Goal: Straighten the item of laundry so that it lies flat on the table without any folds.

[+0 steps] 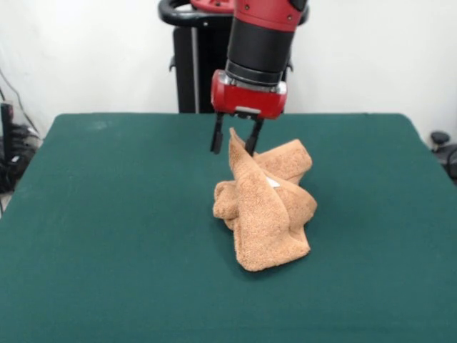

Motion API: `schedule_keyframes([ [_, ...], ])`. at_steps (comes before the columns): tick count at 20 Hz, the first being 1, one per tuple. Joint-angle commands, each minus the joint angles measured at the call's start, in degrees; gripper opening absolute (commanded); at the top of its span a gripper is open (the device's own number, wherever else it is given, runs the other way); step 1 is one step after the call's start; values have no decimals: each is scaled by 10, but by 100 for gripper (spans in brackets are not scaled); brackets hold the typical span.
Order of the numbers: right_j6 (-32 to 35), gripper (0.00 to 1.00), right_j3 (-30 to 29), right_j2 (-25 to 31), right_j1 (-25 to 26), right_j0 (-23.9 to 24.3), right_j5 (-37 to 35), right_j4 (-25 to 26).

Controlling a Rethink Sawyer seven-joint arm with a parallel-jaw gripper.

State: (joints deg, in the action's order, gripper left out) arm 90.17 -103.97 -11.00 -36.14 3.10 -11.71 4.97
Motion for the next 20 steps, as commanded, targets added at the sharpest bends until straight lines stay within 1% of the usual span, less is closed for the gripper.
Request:
schedule_keyframes([
  [1, 105, 0, 9, 30, -1, 9, 22, -14],
  [14, 104, 0, 0, 30, -14, 13, 17, -14],
  [18, 81, 0, -2, -9, -83, 0, -90, -13],
  [20, 69, 0, -1, -17, -114, -1, -140, -14],
])
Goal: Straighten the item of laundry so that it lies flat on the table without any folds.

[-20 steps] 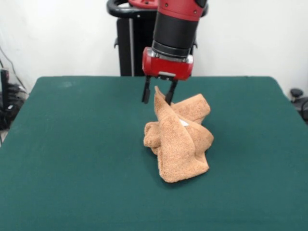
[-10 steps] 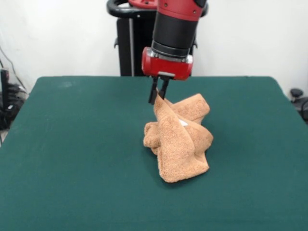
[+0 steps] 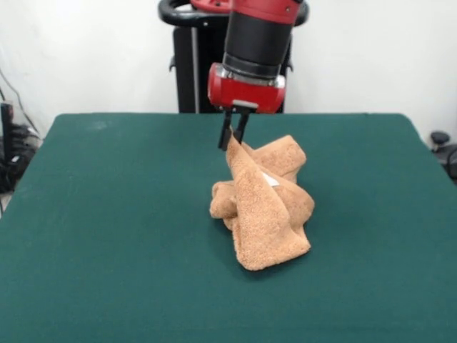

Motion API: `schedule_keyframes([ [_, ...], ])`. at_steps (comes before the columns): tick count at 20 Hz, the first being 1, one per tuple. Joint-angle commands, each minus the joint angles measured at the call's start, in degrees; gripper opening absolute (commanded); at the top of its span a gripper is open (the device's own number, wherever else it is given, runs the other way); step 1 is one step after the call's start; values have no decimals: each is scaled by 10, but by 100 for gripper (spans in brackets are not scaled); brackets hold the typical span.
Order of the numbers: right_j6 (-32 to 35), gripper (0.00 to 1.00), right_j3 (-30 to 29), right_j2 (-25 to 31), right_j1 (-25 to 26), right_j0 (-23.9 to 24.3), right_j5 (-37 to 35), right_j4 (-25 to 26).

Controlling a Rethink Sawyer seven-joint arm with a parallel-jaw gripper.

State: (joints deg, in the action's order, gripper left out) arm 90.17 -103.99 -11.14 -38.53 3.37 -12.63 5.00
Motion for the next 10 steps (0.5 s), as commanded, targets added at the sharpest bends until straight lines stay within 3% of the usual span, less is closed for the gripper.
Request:
schedule_keyframes([
  [1, 64, 0, 0, -18, -103, -4, -151, -14],
  [4, 53, 0, 7, -19, -130, -3, -202, -11],
  [10, 49, 0, 13, -12, -134, 10, -211, 3],
])
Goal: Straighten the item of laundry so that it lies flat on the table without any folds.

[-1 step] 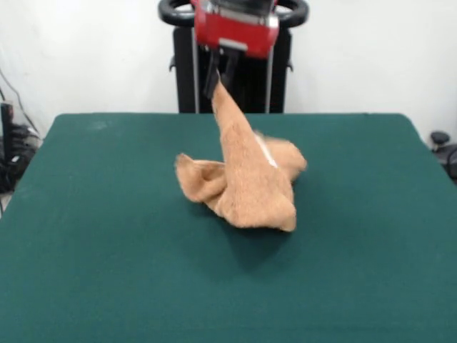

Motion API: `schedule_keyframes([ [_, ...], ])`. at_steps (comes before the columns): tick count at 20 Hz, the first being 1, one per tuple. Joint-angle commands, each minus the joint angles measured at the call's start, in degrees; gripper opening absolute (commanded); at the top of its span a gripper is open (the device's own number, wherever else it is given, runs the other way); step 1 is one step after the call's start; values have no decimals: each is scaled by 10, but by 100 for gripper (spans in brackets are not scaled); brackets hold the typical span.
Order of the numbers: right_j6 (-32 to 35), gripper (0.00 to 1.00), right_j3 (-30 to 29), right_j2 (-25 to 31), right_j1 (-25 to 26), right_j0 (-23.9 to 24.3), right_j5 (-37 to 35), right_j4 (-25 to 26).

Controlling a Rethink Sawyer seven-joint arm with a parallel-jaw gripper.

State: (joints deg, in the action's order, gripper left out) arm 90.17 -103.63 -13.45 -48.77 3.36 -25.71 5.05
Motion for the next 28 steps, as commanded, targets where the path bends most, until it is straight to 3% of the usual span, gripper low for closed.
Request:
schedule_keyframes([
  [1, 47, 0, 10, 13, -32, 13, -81, 4],
  [19, 60, 0, 83, -67, -125, -59, -297, 50],
  [28, 80, 0, 128, -80, -127, -44, -347, 46],
])
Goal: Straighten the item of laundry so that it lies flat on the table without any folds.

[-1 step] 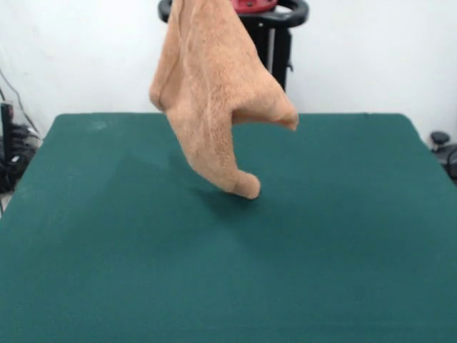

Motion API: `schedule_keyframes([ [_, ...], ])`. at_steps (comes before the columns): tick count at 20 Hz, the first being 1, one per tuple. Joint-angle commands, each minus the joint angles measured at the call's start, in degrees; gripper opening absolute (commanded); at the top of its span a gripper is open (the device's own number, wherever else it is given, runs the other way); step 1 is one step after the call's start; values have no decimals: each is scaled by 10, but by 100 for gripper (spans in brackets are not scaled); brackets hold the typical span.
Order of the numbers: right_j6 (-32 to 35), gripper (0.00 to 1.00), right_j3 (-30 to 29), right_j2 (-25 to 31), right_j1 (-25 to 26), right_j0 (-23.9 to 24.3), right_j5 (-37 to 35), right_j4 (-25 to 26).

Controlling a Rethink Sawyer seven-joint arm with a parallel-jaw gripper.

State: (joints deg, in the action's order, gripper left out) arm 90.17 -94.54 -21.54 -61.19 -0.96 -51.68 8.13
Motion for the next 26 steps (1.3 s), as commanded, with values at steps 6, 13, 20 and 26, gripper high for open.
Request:
schedule_keyframes([
  [6, 75, 0, 73, -8, -4, 17, -131, 12],
  [13, 57, 0, 95, -3, 8, 54, -133, 10],
  [20, 53, 0, 142, 14, 32, 97, -126, 6],
  [26, 51, 0, 142, 31, 42, 115, -97, 0],
])
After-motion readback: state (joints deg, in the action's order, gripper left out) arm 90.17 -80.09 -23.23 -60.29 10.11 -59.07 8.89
